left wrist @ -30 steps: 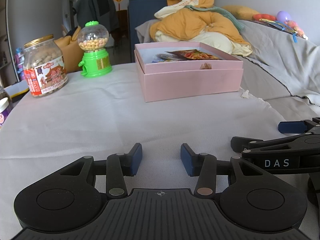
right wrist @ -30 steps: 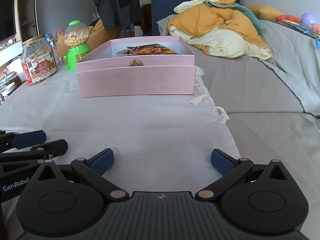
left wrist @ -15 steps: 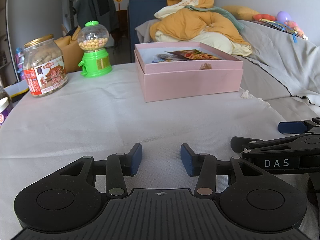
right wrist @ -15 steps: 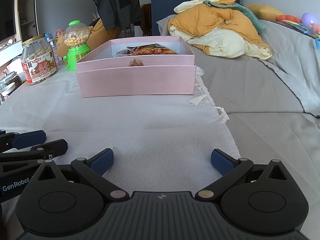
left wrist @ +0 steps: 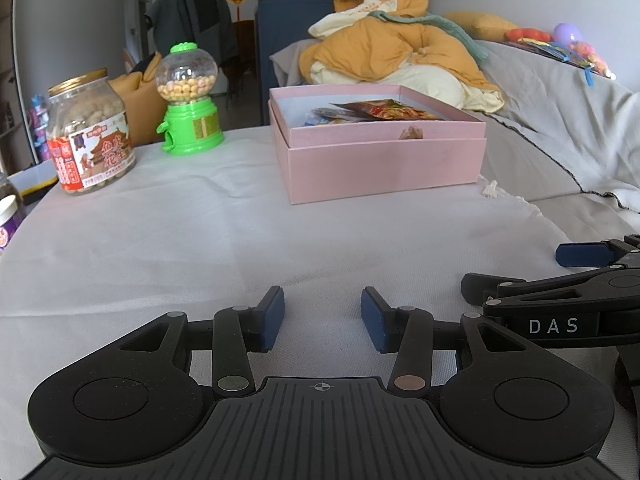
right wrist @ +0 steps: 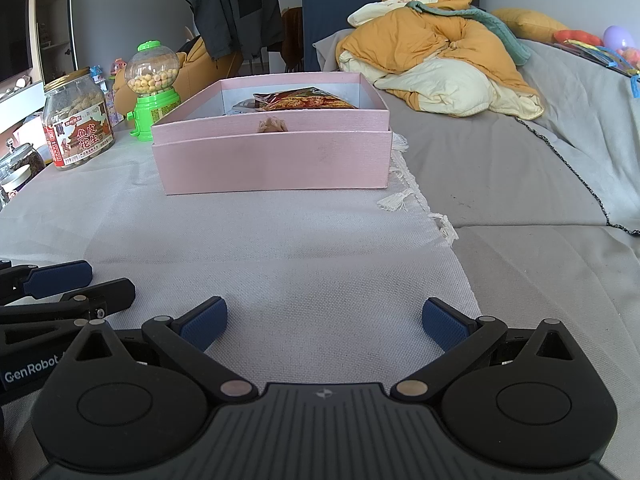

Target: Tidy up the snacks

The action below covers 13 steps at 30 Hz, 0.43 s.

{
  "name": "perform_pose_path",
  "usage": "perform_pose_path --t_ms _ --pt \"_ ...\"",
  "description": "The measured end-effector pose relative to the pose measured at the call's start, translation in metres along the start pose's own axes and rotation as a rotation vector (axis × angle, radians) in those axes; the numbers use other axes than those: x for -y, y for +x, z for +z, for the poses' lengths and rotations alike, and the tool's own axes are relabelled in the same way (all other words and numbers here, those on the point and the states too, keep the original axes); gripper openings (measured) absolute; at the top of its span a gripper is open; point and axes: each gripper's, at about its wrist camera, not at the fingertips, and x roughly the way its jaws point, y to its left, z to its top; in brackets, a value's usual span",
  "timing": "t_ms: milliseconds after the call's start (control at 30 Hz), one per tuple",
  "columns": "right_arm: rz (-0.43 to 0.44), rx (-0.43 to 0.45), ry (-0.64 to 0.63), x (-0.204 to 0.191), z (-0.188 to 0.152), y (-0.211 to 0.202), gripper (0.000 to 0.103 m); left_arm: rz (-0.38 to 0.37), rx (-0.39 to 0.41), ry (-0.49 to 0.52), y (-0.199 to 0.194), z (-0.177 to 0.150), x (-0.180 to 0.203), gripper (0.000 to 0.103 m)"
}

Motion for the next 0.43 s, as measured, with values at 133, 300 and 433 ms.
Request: perform_pose_path --t_ms 133,300,433 --pt "0.000 0.000 0.000 0.0000 0.0000 0.0000 0.103 -0.001 0.000 -0.002 -0.0004 -0.0001 0.0004 0.049" --pt "0.000 0.000 0.000 -0.0004 0.0000 0.0000 0.103 -0.007 0.001 -0.009 -0.0008 0.0001 -0.0005 0.049" --pt "-0.001 0.000 0.000 -0.0002 0.0001 0.0000 0.103 -0.007 0.001 -0.009 -0.0007 0.0003 -0.0003 0.049"
